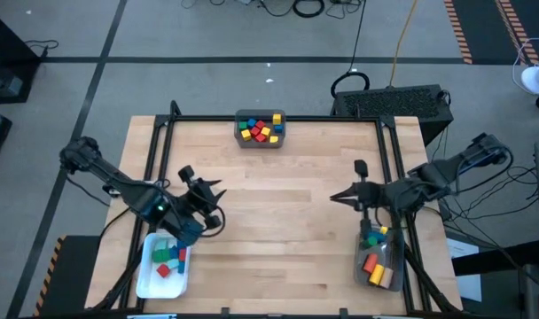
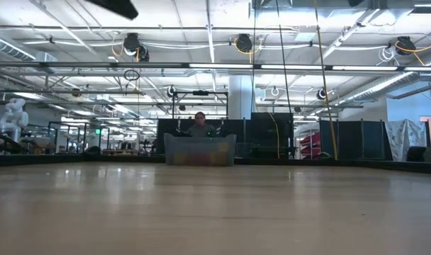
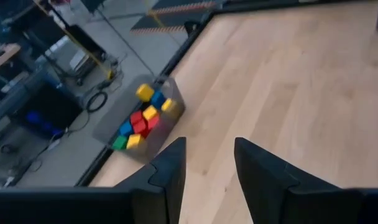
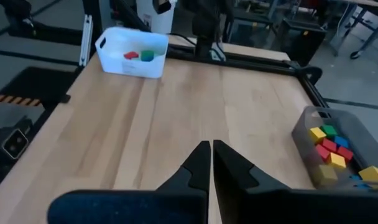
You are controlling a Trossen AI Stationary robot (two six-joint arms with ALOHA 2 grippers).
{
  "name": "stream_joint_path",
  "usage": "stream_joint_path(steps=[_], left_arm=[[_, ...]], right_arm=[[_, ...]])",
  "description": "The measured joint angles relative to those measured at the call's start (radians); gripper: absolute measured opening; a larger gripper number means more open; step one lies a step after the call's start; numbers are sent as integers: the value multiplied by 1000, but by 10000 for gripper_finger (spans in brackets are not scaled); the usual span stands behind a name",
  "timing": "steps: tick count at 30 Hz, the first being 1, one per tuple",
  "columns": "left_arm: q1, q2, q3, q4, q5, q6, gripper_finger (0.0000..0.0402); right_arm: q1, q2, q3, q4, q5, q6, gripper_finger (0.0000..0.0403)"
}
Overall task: Sort blocks by size
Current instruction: Return to Home Position
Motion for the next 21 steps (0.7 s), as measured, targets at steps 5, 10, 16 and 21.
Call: stream_joint_path(steps=[5,10,16,21], left_arm=[[-1,-62,-4,93,-32,117,138],[0,-108,-50,251,-15,263,138],[2,-112,-112,432,47,374,138],[29,-112,-195,621,110,466,138]], right_arm=[[19,-53,-4,-21,0,-3,2],[43,-127,-79,98,0,-65,2],[46,-235,-220,200,1,-70,2],[45,-316,-325,276,5,-55,2]])
